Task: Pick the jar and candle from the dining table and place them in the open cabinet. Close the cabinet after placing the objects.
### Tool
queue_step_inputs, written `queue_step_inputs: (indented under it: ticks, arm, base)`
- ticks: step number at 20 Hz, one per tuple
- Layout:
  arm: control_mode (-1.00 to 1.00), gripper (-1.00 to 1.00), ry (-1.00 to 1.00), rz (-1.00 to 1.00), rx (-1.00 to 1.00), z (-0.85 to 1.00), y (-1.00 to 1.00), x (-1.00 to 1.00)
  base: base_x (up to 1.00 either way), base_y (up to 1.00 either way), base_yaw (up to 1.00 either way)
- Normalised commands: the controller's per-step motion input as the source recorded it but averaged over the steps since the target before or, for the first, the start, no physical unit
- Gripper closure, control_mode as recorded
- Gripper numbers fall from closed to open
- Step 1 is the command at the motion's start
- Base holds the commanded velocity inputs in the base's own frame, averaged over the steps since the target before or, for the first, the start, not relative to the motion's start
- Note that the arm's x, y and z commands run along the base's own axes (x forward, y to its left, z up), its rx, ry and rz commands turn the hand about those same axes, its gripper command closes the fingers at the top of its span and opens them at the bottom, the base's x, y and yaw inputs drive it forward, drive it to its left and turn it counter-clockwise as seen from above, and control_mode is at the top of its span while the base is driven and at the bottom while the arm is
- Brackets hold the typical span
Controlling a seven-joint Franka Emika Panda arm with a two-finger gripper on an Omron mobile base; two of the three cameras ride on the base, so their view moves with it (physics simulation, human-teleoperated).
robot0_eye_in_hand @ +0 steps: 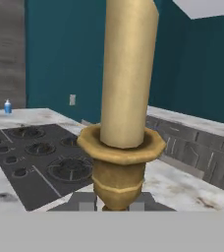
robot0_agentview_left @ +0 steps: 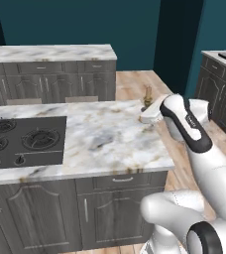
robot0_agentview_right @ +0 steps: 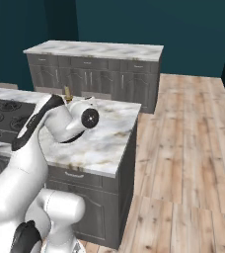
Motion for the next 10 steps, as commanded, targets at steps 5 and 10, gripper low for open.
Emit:
queue_step_inputs:
  ticks: [5, 10]
  arm:
    - [-1.0, 1.0, 0.0, -0.26, 0.01, 0.3, 0.0, -0.44]
    - [-1.0, 1.0, 0.0, -0.23, 0.0, 0.32, 0.0, -0.44]
  base:
    - [0.0, 0.0, 0.0]
    - [0.0, 0.0, 0.0]
